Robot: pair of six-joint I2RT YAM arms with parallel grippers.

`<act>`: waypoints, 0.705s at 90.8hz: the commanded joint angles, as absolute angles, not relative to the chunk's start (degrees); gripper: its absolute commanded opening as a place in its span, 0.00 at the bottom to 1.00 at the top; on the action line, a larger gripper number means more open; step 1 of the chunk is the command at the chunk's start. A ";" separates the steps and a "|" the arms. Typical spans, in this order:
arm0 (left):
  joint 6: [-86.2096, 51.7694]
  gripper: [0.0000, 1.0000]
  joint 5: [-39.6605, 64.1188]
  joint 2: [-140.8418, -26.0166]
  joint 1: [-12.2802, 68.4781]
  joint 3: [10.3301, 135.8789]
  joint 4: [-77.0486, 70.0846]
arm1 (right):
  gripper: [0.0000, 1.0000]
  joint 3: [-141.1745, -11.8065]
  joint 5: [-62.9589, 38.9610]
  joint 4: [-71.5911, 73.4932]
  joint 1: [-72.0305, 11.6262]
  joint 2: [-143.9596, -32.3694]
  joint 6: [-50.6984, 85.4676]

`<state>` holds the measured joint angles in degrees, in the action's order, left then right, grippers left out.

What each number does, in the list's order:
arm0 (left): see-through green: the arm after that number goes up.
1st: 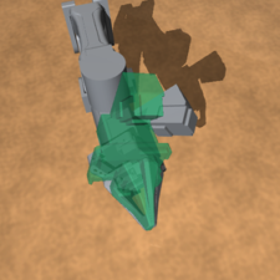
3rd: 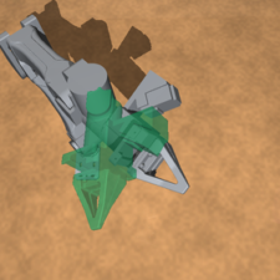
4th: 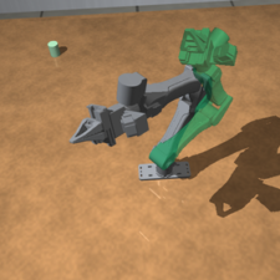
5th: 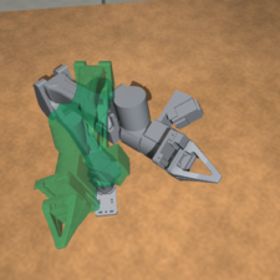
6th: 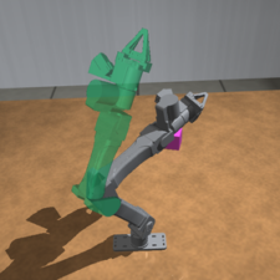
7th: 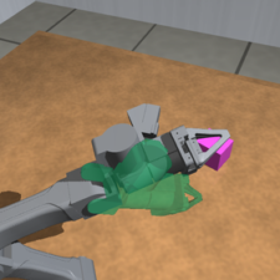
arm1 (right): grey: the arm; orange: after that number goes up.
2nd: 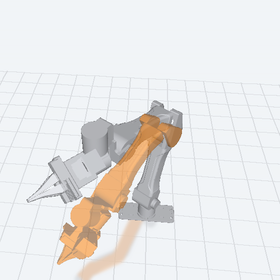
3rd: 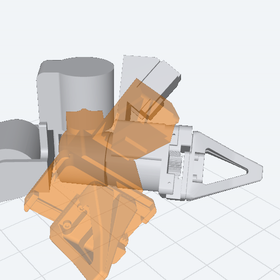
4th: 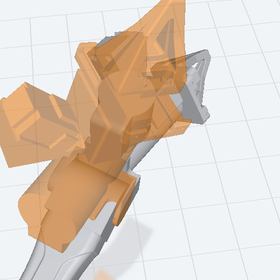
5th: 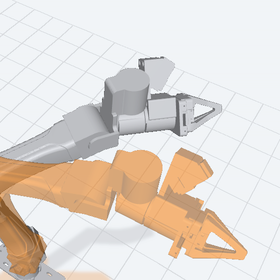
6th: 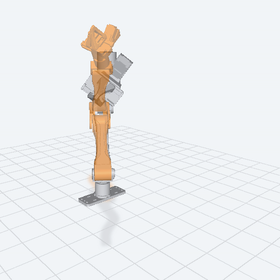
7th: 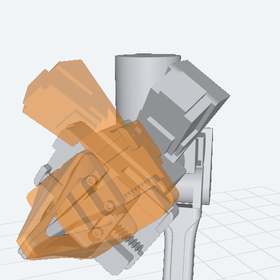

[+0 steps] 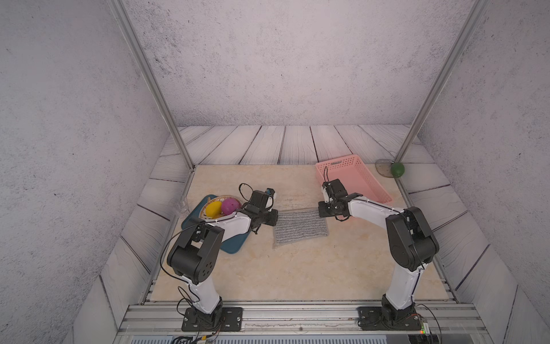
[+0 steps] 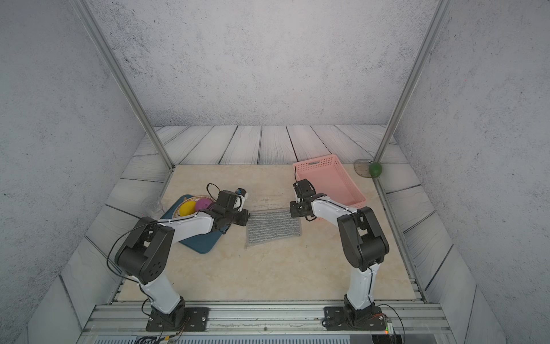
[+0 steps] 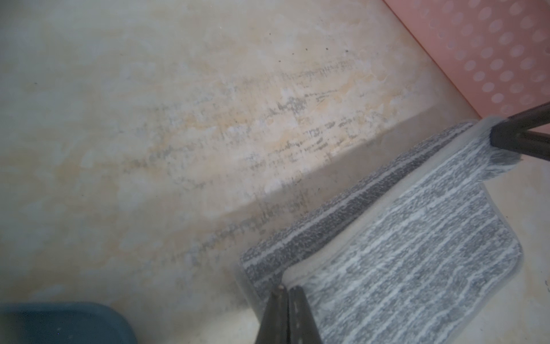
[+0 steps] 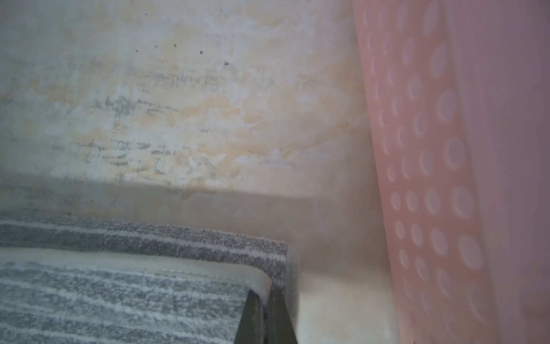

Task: Fold the square dishcloth
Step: Fold the cleaning item at the center of the board.

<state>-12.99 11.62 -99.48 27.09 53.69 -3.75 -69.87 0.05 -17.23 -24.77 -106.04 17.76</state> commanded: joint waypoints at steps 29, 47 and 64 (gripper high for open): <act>-15.60 0.00 10.42 -95.16 28.43 47.91 -9.02 | 0.00 -65.58 0.18 -14.85 -25.53 -101.87 19.95; -16.25 0.00 10.31 -93.53 28.90 45.86 -10.43 | 0.00 -63.78 0.25 -14.15 -25.99 -100.87 20.39; -16.72 0.00 9.93 -92.85 29.18 44.74 -10.77 | 0.00 -62.79 0.44 -14.02 -26.09 -100.07 20.65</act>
